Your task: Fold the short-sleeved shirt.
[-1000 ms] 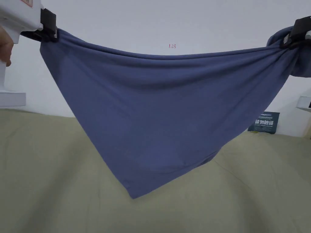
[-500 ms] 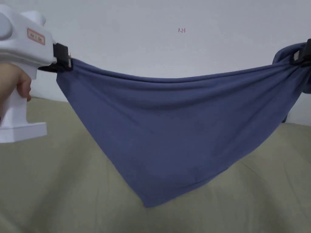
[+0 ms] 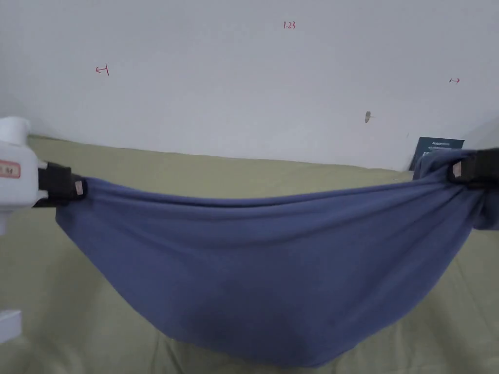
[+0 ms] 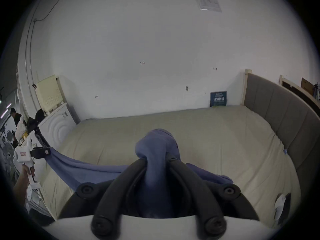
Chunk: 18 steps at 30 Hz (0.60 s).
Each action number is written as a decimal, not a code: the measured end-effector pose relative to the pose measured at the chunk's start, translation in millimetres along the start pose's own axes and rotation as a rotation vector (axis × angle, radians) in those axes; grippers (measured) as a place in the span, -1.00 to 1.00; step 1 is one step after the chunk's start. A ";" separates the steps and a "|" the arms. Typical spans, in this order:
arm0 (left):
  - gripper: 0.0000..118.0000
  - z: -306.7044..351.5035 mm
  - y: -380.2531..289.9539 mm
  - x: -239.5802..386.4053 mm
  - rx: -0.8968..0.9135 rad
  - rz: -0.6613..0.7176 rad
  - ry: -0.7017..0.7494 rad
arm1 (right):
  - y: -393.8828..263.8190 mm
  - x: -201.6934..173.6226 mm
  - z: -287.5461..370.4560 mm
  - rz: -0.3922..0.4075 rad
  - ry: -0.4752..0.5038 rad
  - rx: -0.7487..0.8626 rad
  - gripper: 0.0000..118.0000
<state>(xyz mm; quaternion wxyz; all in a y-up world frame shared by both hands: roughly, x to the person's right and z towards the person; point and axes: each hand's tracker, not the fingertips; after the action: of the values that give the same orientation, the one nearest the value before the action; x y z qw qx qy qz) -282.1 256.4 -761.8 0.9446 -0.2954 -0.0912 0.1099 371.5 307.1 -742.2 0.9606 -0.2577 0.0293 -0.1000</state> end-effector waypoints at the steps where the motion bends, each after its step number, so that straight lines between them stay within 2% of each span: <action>1: -0.99 0.5 -8.1 -10.0 -0.008 0.008 -0.001 | -10.0 7.0 -0.2 -0.021 0.011 -0.017 -0.78; 2: -0.99 12.0 -29.3 -4.3 -0.022 0.018 -0.003 | -20.4 14.0 -0.4 -0.049 0.023 -0.033 -0.78; 3: -0.99 13.3 -37.2 -9.1 -0.037 0.021 -0.009 | -37.2 13.6 12.3 -0.018 0.022 -0.002 -0.78; 5: -0.99 14.4 -56.6 -23.6 -0.071 0.038 -0.012 | -65.0 21.4 16.6 -0.054 0.020 -0.044 -0.78; 6: -0.99 26.5 -78.5 -10.1 -0.076 0.045 -0.014 | -74.4 24.5 16.1 -0.057 0.026 -0.062 -0.78; 7: -0.99 28.7 -90.2 -12.9 -0.092 0.059 -0.022 | -97.3 12.4 35.0 -0.107 -0.015 -0.097 -0.78; 12: -0.99 53.8 -158.3 -11.5 -0.147 0.151 -0.059 | -160.5 18.7 52.6 -0.181 -0.059 -0.188 -0.78; 18: -0.99 86.3 -227.1 -13.1 -0.243 0.192 -0.079 | -217.6 32.9 89.6 -0.242 -0.071 -0.211 -0.78</action>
<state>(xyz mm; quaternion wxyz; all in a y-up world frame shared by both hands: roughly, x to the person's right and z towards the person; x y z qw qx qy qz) -280.3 117.5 -562.1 0.8828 -0.4102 -0.1121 0.1996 374.9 159.8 -555.8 0.9096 -0.3620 -0.0255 -0.2022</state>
